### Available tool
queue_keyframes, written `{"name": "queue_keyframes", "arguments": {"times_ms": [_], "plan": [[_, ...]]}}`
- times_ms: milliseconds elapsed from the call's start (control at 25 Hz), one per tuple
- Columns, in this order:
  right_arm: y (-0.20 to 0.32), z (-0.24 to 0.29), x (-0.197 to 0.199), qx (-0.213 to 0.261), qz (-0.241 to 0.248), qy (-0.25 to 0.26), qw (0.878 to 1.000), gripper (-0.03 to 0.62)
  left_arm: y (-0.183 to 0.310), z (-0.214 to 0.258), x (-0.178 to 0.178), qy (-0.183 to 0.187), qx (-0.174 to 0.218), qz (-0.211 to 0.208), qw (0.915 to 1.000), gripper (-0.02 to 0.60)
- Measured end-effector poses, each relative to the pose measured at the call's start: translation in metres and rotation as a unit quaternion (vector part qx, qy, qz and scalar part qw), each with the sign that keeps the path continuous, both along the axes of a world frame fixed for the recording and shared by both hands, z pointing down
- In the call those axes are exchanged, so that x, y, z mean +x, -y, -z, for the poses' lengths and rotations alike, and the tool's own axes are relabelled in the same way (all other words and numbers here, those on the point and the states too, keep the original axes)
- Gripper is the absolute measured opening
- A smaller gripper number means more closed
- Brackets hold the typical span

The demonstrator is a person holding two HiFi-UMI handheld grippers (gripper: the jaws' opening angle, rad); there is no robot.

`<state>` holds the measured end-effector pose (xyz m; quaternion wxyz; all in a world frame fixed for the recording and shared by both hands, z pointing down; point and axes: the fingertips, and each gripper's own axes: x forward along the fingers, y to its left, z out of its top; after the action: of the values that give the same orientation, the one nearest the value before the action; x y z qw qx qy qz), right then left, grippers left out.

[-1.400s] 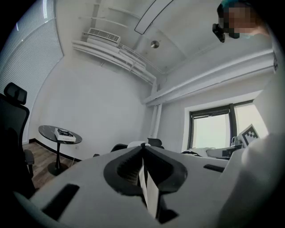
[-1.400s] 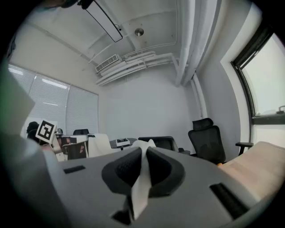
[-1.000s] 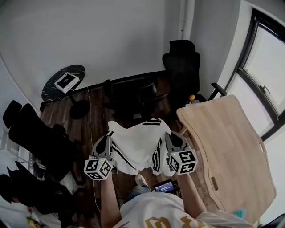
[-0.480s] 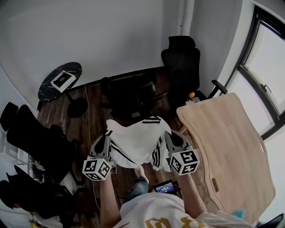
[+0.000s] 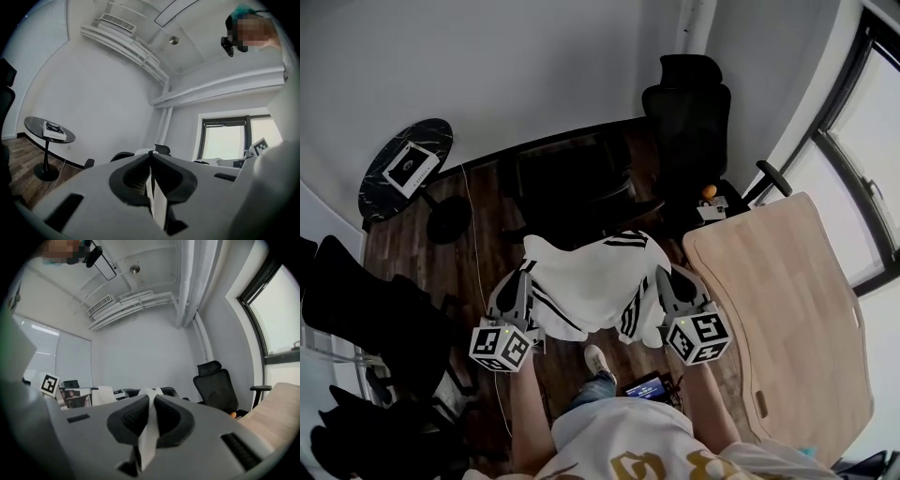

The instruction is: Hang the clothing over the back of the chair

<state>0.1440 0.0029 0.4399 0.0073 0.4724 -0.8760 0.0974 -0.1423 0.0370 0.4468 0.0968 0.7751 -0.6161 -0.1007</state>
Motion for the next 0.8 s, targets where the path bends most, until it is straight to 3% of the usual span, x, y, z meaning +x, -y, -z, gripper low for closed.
{"name": "queue_keyframes", "arguments": {"times_ms": [360,640,800], "plan": [[0.078,-0.002,-0.029,0.003,-0.030,-0.012,0.999,0.021,0.100,0.004,-0.023,-0.012,0.012,-0.038,0.9991,0.034],[0.109,0.007,-0.038,0.008,-0.045,-0.008,0.999,0.021,0.135,0.004,-0.038,-0.012,0.013,-0.050,0.9986,0.034],[0.122,0.011,-0.039,0.013,-0.036,0.021,0.999,0.021,0.150,-0.001,-0.039,-0.012,0.011,-0.050,0.9986,0.034]]}}
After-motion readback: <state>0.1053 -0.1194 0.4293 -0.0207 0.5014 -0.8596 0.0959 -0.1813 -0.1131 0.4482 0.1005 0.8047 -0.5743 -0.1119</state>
